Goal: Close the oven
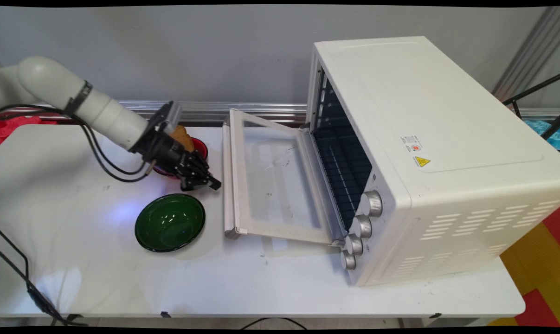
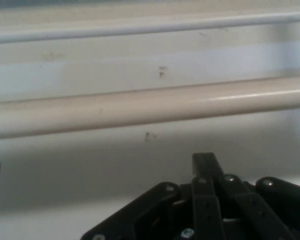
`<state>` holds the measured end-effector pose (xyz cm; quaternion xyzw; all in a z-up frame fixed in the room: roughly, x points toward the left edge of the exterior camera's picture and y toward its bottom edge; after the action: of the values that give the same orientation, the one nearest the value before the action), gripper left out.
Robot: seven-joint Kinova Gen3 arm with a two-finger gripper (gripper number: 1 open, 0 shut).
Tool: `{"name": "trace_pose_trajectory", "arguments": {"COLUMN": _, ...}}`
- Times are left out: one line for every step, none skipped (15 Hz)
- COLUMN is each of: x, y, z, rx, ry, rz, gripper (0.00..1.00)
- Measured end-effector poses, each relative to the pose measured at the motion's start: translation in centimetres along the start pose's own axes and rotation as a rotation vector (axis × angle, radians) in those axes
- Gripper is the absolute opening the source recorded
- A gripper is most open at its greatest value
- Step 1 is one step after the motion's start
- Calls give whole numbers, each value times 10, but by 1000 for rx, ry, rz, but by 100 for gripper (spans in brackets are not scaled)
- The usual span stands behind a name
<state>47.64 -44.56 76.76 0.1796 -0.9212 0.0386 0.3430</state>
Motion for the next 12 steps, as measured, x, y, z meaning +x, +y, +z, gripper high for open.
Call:
{"name": "trace_pose_trajectory", "arguments": {"x": 0, "y": -2, "z": 6, "rx": 3, "ry": 7, "rz": 0, "gripper": 0}}
{"name": "trace_pose_trajectory", "arguments": {"x": 0, "y": -4, "z": 12, "rx": 6, "ry": 14, "rz": -1, "gripper": 0}}
{"name": "trace_pose_trajectory", "arguments": {"x": 1, "y": -6, "z": 16, "rx": 9, "ry": 22, "rz": -3, "gripper": 0}}
{"name": "trace_pose_trajectory", "arguments": {"x": 3, "y": -7, "z": 20, "rx": 11, "ry": 33, "rz": -5, "gripper": 0}}
{"name": "trace_pose_trajectory", "arguments": {"x": 5, "y": -9, "z": 23, "rx": 12, "ry": 44, "rz": -9, "gripper": 0}}
{"name": "trace_pose_trajectory", "arguments": {"x": 8, "y": -10, "z": 25, "rx": 14, "ry": 54, "rz": -12, "gripper": 0}}
{"name": "trace_pose_trajectory", "arguments": {"x": 9, "y": -10, "z": 26, "rx": 15, "ry": 61, "rz": -14, "gripper": 0}}
{"name": "trace_pose_trajectory", "arguments": {"x": 12, "y": -11, "z": 27, "rx": 17, "ry": 71, "rz": -18, "gripper": 0}}
{"name": "trace_pose_trajectory", "arguments": {"x": 16, "y": -12, "z": 28, "rx": 19, "ry": 82, "rz": -21, "gripper": 0}}
{"name": "trace_pose_trajectory", "arguments": {"x": 19, "y": -13, "z": 27, "rx": 20, "ry": 93, "rz": -24, "gripper": 0}}
{"name": "trace_pose_trajectory", "arguments": {"x": 22, "y": -13, "z": 26, "rx": 20, "ry": 102, "rz": -26, "gripper": 0}}
{"name": "trace_pose_trajectory", "arguments": {"x": 25, "y": -13, "z": 25, "rx": 20, "ry": 107, "rz": -26, "gripper": 0}}
